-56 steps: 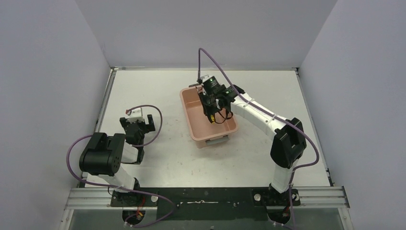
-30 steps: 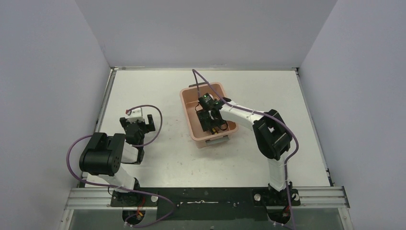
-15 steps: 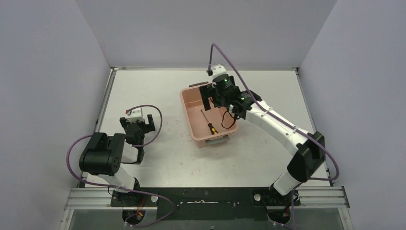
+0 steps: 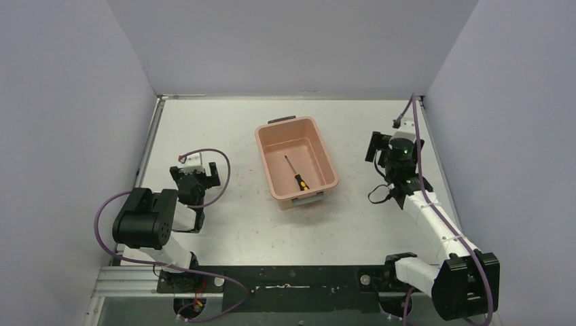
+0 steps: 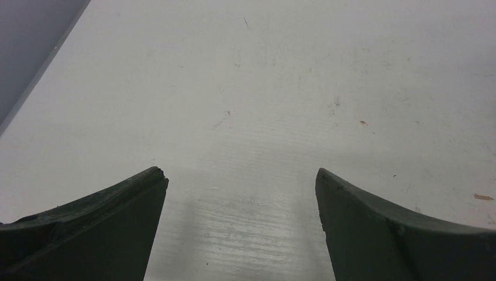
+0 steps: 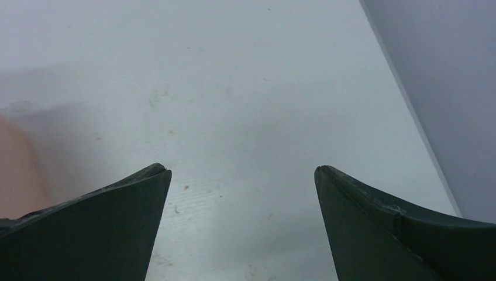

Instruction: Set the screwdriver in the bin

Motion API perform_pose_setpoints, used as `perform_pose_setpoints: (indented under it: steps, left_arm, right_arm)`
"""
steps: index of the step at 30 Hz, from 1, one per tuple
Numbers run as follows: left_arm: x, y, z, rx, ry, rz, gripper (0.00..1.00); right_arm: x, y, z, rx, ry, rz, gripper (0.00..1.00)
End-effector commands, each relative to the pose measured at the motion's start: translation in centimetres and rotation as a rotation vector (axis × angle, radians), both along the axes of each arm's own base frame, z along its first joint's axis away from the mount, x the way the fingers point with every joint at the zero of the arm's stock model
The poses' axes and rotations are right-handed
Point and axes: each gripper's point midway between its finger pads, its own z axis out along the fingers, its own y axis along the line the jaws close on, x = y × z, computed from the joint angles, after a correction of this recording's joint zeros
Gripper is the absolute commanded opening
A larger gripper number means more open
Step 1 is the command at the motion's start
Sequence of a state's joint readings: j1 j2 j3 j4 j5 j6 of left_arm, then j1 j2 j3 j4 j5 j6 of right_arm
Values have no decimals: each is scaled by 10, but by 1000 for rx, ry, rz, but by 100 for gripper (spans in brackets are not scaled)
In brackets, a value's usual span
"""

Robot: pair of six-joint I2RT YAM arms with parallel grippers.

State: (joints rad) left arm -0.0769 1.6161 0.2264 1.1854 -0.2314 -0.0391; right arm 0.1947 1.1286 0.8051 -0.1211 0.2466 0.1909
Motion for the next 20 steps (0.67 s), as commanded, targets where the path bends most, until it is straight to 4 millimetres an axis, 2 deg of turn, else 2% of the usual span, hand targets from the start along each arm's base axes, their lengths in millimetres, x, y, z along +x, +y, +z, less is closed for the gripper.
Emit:
perform_pose_setpoints:
  steps: [1,7,9,20]
  left_arm:
    - [10,0,17,1,-58,2,97]
    - [10,0,17,1,-58,3,97]
    - [10,0,17,1,-57,2,97]
    - [9,-1,17,1,-60,-1,97]
  right_arm:
    - [0,-33,13,34,-237,-94,100]
    - [-27,-56,-27,-35,-332,-168,100]
    - [-32,-58,-33,-35,-341,-179,100]
    - [-34,-54,-39,-25,-365,-151,100]
